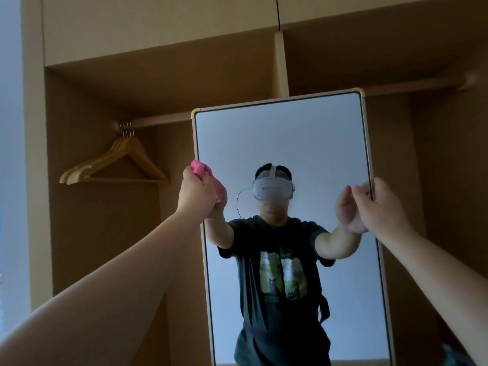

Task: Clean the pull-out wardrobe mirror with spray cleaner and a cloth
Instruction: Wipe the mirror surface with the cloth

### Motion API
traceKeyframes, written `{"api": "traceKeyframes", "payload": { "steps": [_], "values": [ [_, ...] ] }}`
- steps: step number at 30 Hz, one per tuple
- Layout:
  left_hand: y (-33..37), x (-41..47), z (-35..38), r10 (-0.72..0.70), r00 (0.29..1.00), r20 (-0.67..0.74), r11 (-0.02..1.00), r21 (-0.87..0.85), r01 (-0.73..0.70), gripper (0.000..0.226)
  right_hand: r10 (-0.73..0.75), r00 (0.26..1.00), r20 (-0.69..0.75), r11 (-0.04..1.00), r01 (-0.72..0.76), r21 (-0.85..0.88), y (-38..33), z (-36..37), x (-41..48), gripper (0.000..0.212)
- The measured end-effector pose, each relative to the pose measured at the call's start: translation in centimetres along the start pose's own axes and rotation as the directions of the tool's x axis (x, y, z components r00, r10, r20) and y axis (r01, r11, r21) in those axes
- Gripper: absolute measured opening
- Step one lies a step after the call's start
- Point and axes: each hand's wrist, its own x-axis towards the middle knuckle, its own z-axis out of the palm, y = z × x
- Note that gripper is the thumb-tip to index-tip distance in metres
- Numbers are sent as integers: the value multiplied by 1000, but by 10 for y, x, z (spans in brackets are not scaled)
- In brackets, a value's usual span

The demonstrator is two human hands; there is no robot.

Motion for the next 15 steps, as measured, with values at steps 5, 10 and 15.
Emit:
{"api": "traceKeyframes", "payload": {
  "steps": [5, 10, 15],
  "values": [
    [-38, -3, 17, 664, 747, 8, 383, -862, -332, 32, 2, 1000, 8, 1000, -2, -17, 6, 0, -6, 28],
    [-47, -6, 19, 694, 697, -182, 179, -894, -411, 23, 8, 999, 34, 1000, -8, -8, 8, -1, -13, 26],
    [-40, -19, 14, 616, 788, 10, 561, -707, -430, 38, 18, 997, 70, 1000, -17, -16, 15, -2, -19, 24]
  ]
}}
